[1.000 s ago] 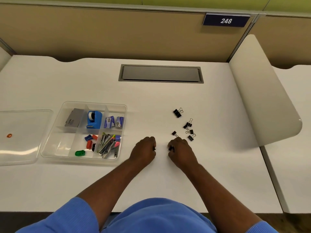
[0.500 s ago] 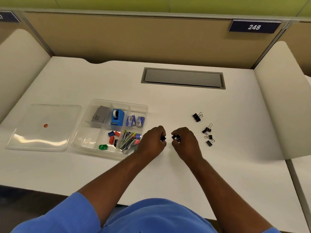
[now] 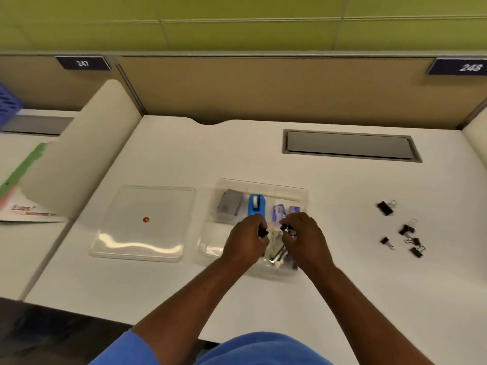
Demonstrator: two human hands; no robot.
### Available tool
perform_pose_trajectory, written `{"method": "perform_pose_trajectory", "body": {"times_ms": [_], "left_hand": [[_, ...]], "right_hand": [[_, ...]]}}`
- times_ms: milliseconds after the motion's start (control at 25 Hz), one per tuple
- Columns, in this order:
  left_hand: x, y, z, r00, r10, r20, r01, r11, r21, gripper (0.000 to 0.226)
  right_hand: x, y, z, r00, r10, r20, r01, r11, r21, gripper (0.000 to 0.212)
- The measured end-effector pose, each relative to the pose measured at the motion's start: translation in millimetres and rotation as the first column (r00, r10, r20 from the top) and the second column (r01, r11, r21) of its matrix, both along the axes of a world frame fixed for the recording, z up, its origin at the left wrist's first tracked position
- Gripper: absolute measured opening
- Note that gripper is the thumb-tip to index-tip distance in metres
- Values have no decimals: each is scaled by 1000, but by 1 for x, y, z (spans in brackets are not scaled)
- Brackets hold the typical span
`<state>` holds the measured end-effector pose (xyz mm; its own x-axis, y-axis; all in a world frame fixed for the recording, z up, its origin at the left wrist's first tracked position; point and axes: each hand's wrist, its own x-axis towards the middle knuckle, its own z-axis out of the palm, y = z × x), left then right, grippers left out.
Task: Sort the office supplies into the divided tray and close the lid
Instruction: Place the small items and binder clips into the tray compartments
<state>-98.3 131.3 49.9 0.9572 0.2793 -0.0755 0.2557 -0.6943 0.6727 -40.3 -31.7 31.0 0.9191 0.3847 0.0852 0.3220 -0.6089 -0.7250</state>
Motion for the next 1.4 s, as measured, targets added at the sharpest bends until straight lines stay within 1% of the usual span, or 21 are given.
{"method": "perform_pose_trajectory", "body": {"times_ms": [120, 200, 280, 400, 600, 720, 880, 1000, 1120, 1240, 1400], "left_hand": [[-23, 63, -11, 999, 27, -46, -26, 999, 23, 21], [-34, 98, -19, 999, 19, -48, -17, 999, 33, 19], [-41, 121, -23, 999, -2, -53, 4, 1000, 25, 19], [-41, 137, -26, 999, -33, -41, 33, 999, -15, 21], [-38, 148, -31, 997, -69, -21, 69, 997, -32, 34], [-38, 148, -32, 996, -85, 1, 85, 996, -41, 42], [-40, 146, -33, 990, -133, 52, 132, 991, 22, 57], [-38, 140, -29, 974, -225, 27, 218, 964, 151, 73], [-32, 128, -28, 959, -284, -26, 279, 916, 287, 83], [-23, 106, -29, 952, -303, -47, 301, 895, 329, 90], [-9, 66, -28, 942, -333, -39, 324, 872, 367, 97]], "right_hand": [[-22, 58, -7, 999, 35, -19, -35, 999, -15, 29], [-35, 93, -11, 997, 69, -14, -70, 997, -25, 28], [-45, 119, -12, 995, 87, -41, -89, 995, -50, 31], [-49, 141, -15, 993, 109, -47, -113, 990, -79, 33], [-47, 155, -20, 997, 62, -49, -68, 989, -134, 44], [-49, 155, -21, 998, 61, -11, -62, 981, -182, 48], [-50, 143, -25, 987, 71, 141, -27, 957, -290, 60], [-51, 128, -26, 987, 52, 155, 5, 939, -343, 70], [-52, 110, -22, 987, 17, 160, 47, 920, -390, 74], [-50, 84, -16, 987, -11, 160, 79, 902, -425, 74], [-43, 35, -9, 980, 24, 200, 61, 910, -410, 77]]}}
